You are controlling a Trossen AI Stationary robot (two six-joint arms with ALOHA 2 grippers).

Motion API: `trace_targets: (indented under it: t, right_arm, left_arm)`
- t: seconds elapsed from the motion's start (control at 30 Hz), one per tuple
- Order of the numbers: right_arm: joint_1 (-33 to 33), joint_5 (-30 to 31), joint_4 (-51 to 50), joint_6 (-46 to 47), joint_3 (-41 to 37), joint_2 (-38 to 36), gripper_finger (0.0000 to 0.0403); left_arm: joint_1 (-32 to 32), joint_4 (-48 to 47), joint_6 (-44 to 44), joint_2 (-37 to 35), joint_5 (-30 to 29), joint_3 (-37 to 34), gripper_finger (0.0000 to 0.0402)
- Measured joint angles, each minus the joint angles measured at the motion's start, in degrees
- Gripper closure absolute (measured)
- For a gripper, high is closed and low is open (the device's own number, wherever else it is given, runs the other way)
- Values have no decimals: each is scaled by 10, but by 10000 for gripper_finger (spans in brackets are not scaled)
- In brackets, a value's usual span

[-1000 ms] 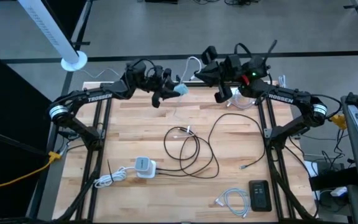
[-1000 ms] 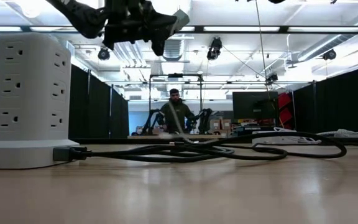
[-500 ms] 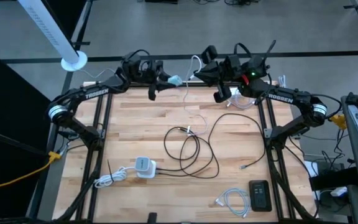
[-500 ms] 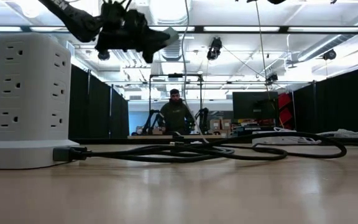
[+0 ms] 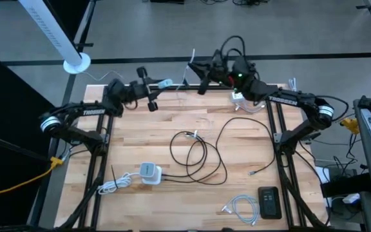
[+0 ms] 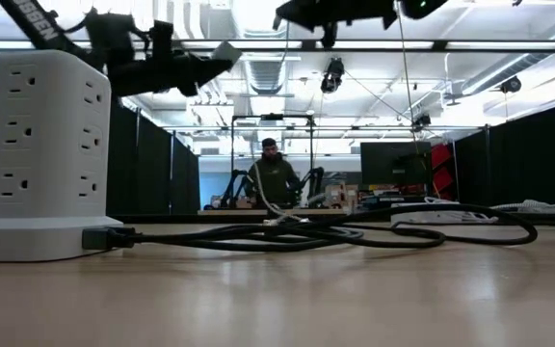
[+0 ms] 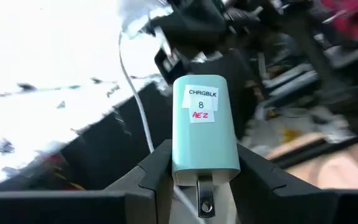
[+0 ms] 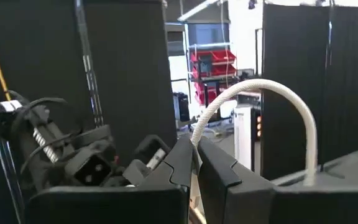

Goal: Plug in charger cables
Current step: Insert the white charger cable into the white charger adapter

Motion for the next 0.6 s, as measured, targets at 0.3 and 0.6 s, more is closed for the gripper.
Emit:
trace_targets:
  t: [0.3,0.6]
  right_arm:
    - [11,32,192,133,-2,107,403]
    - [43,130,230,138,14,123,403]
  left_arm:
    - [-71,23,149,13,-228,7,292]
    - [-78,3,255,15,-321,40,292]
